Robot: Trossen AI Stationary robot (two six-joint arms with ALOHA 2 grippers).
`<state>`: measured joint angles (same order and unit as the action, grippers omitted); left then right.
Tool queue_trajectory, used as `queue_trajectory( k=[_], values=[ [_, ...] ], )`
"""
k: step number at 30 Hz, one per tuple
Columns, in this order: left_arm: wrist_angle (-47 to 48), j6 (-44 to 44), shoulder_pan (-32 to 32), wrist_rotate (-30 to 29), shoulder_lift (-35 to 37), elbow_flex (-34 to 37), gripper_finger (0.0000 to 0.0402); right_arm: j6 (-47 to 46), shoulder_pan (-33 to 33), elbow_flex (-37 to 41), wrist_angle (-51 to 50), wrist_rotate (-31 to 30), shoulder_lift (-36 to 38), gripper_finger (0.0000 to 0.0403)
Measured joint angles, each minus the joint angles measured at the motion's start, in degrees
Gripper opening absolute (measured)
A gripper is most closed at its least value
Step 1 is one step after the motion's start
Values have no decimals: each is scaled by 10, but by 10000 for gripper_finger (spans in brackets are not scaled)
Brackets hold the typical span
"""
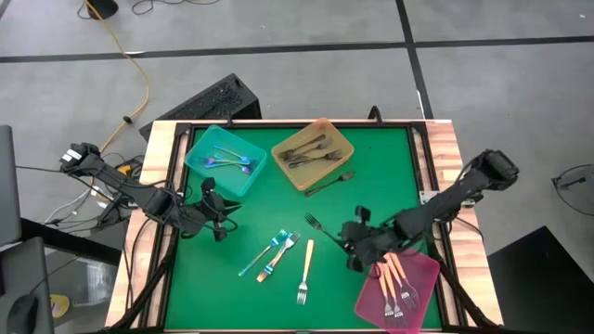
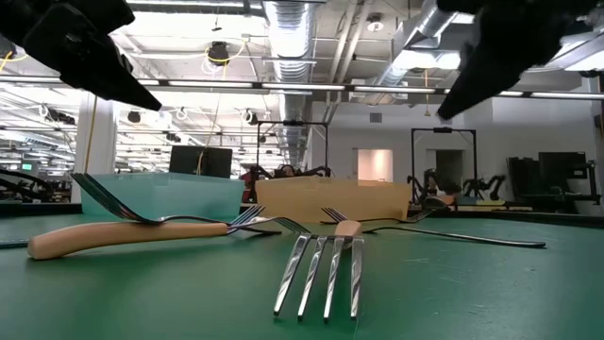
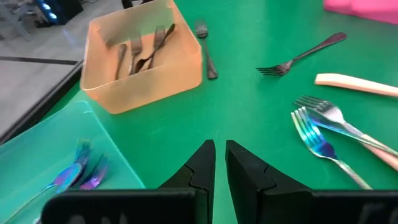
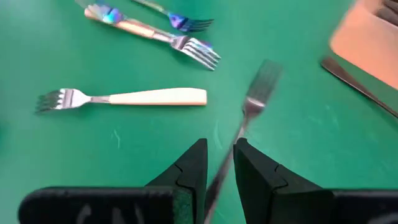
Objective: Sort silverware by color (type)
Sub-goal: Put the yellow fork into the pink bin
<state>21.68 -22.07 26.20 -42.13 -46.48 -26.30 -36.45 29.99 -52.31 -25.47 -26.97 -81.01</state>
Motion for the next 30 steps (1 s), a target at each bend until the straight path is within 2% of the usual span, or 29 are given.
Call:
queue_trajectory(
  k=[7,11,13,17,22,25,30],
  values=[
    [-29,18,0,25,0,0,25,173,-10,-7,129,15,-103,102],
    [-43,29,0,25,0,0,25,301,-40,-52,151,18,-145,103],
    [-53,32,0,29,0,0,25,369,-57,-81,141,38,-162,103],
    [-58,33,0,29,0,0,25,468,-95,-139,108,140,-191,103],
    [-58,33,0,31,0,0,25,524,-136,-204,50,279,-226,103],
    [-58,35,0,31,0,0,25,573,-150,-229,22,326,-245,103],
    [-57,43,0,31,0,0,25,640,-160,-242,2,371,-264,109]
  ],
)
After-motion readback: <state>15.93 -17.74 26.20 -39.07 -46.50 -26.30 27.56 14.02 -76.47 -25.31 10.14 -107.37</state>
